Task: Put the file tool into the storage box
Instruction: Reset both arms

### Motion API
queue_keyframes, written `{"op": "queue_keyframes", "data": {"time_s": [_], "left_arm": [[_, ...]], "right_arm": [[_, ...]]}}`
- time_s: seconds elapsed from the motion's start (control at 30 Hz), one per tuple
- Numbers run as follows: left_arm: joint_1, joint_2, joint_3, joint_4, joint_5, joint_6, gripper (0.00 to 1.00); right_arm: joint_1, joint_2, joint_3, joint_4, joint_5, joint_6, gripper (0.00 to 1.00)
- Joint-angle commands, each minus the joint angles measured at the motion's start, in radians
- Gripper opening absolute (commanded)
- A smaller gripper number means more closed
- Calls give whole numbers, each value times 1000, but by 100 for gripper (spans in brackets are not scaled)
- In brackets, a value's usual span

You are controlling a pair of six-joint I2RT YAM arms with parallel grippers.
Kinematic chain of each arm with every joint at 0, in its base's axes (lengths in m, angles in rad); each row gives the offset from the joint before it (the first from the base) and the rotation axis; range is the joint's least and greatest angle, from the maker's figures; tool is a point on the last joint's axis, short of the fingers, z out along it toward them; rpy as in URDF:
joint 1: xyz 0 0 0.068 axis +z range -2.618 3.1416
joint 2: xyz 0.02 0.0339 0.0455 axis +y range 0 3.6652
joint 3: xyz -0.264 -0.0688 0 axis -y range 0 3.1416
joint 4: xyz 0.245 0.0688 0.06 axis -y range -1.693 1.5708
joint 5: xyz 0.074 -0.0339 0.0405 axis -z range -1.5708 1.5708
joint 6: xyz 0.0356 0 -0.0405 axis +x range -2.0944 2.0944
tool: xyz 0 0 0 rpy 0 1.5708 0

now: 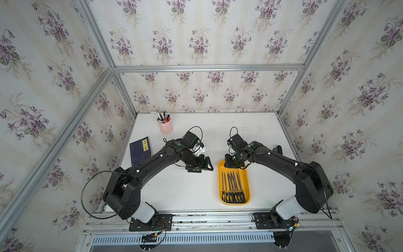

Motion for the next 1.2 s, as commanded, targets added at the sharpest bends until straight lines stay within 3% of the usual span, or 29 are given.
{"op": "queue_keyframes", "data": {"time_s": [0.0,0.13,0.23,0.37,0.5,0.63,0.7,0.8,0.93,1.03,1.17], "left_arm": [[17,-32,33,-29,-39,21,84],[86,-126,78,-36,-130,41,87],[183,-187,118,-54,-219,80,94],[392,-268,145,-37,-325,110,100],[596,-362,40,99,-518,101,100],[700,-397,-103,203,-658,120,100],[705,-423,-191,271,-743,165,100],[704,-517,-397,489,-778,228,100],[703,-631,-645,785,-843,305,100],[704,-623,-731,910,-850,382,100],[704,-533,-806,1050,-863,476,100]], "right_arm": [[-14,-34,65,-44,40,-22,31],[-125,-115,152,-66,85,-71,36],[-231,-215,161,-40,189,-109,41],[-378,-408,51,115,297,-182,69],[-447,-591,-152,369,453,-301,100],[-471,-658,-321,541,593,-363,100],[-504,-666,-402,600,584,-349,100],[-524,-686,-590,781,519,-344,100],[-525,-693,-809,1057,552,-361,100],[-525,-656,-906,1253,541,-410,100],[-543,-501,-919,1438,556,-412,100]]}}
